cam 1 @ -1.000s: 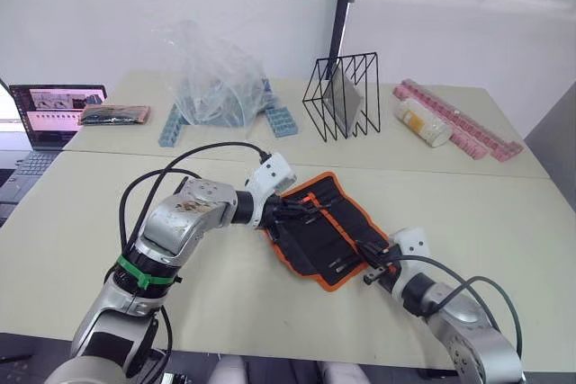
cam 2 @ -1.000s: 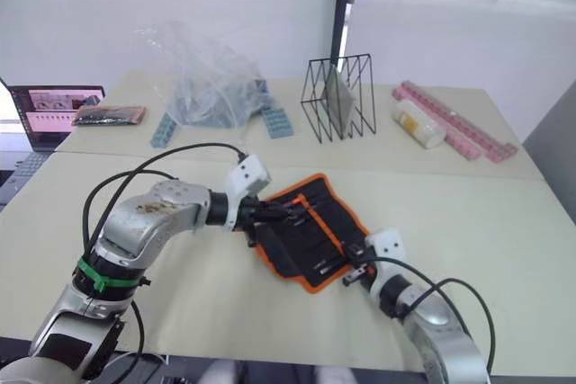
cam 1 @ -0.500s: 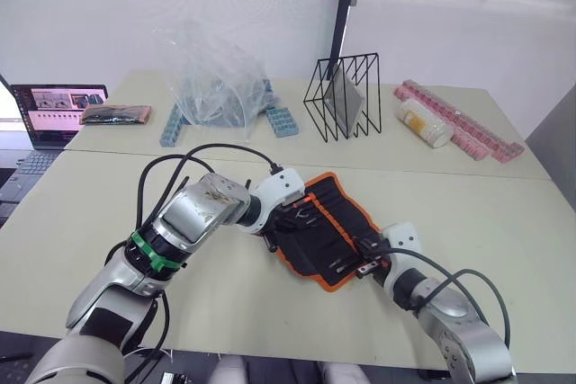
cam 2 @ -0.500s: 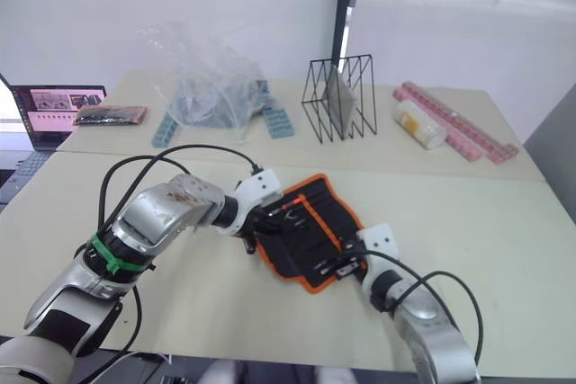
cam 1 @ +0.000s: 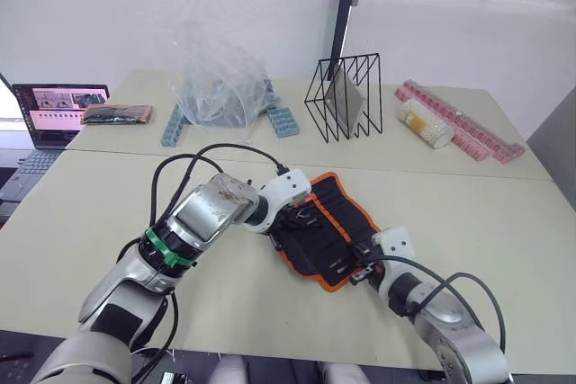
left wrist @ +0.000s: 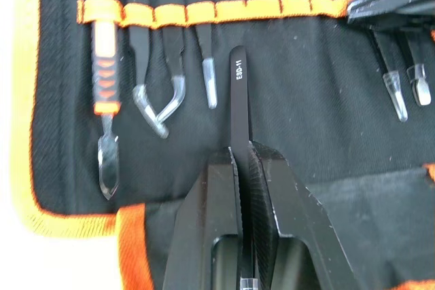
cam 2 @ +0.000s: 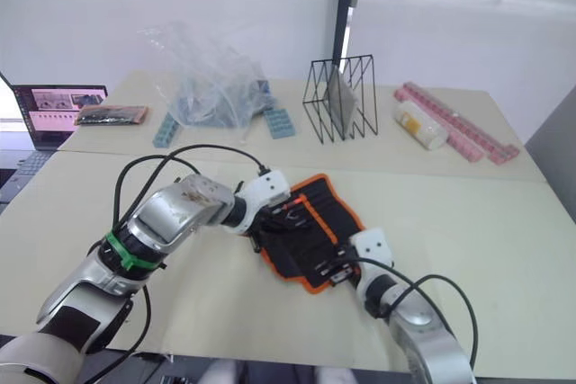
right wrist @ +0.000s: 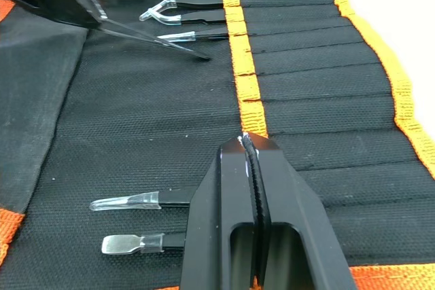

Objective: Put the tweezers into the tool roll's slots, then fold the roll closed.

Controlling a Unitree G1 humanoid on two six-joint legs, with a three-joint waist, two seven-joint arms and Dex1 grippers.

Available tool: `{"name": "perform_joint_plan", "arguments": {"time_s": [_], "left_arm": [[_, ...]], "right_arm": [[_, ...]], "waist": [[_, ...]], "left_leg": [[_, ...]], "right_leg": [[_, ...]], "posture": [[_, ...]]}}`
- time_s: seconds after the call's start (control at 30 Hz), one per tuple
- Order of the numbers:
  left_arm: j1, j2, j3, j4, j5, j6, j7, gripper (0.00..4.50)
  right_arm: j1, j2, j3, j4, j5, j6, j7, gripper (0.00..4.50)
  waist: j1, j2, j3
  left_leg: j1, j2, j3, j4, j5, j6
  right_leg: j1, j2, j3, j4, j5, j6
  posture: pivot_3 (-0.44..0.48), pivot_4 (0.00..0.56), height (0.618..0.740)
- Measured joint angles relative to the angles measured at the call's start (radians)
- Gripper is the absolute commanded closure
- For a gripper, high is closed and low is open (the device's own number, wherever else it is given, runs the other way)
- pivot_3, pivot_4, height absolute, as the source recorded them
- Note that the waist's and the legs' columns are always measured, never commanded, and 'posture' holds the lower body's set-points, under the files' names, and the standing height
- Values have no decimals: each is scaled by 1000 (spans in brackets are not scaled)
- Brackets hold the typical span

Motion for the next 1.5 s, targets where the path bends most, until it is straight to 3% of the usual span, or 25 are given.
{"name": "perform_joint_plan", "arguments": {"time_s": [0.33, 0.8, 1.27, 1.5], "left_arm": [[0, -44, -4, 22, 34, -21, 27, 4500], [0, -63, -4, 28, 56, -30, 33, 4500], [2, -97, -6, 40, 69, -27, 43, 4500], [1, -138, -9, 101, 88, -57, 44, 4500]], "right_arm": [[15, 0, -5, -9, -2, 1, -6, 4481], [18, 52, -124, -5, 68, -46, -8, 4481], [4, -26, -53, 17, -32, 12, -24, 4481], [-2, -31, -36, 18, -60, 28, -27, 4481]], "waist": [[1, 0, 0], [2, 0, 0], [1, 0, 0], [3, -7, -5]], "left_leg": [[0, 0, 0, 0, 0, 0], [0, 0, -1, 0, 0, 0], [2, -1, -1, 0, 0, 0], [6, -1, -1, 0, 0, 0]], "right_leg": [[1, 0, 0, 0, 0, 0], [1, 0, 0, 0, 0, 0], [3, 0, 0, -1, 0, 0], [7, 0, 0, -1, 0, 1]], "posture": [[0, 150, 720], [0, 150, 720], [0, 150, 720], [0, 150, 720]]}}
